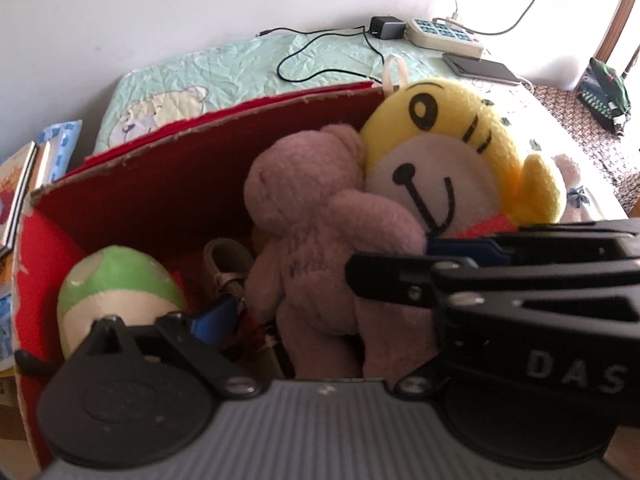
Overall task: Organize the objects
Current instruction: 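Open the right gripper to release the pink teddy bear in the box, then move the right gripper out of the box toward the bunny plushes with blue bows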
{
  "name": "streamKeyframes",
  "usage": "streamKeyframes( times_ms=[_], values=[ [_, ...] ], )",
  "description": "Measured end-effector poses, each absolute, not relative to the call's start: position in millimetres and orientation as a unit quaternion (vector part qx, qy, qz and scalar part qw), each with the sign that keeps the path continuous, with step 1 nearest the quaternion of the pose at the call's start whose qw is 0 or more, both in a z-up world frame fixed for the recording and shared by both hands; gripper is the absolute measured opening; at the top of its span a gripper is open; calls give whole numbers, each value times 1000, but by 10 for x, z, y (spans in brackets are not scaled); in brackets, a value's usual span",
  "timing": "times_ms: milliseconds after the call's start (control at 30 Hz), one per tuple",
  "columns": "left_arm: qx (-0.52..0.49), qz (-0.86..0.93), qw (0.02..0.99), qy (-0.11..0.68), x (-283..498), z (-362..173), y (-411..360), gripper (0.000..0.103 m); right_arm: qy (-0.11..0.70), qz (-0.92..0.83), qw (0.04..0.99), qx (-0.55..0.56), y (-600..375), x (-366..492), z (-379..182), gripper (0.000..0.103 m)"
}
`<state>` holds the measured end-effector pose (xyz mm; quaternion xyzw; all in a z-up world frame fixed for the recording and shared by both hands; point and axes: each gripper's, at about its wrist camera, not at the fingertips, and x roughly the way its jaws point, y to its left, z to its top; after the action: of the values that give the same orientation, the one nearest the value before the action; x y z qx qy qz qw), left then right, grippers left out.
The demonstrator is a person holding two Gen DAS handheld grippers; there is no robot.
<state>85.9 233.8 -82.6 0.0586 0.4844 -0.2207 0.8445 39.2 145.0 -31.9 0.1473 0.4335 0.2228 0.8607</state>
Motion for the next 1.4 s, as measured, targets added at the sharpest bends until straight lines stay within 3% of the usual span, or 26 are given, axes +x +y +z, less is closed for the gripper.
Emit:
streamKeyframes(
  times_ms=[633, 1400],
  values=[
    [77, -192, 850, 484, 738, -715, 2284, 95, 416, 225, 861, 185, 1195, 232, -346, 18],
    [72, -137, 856, 493, 591, -604, 2244, 96, 387, 227, 862, 238, 958, -25, -260, 25]
  ],
)
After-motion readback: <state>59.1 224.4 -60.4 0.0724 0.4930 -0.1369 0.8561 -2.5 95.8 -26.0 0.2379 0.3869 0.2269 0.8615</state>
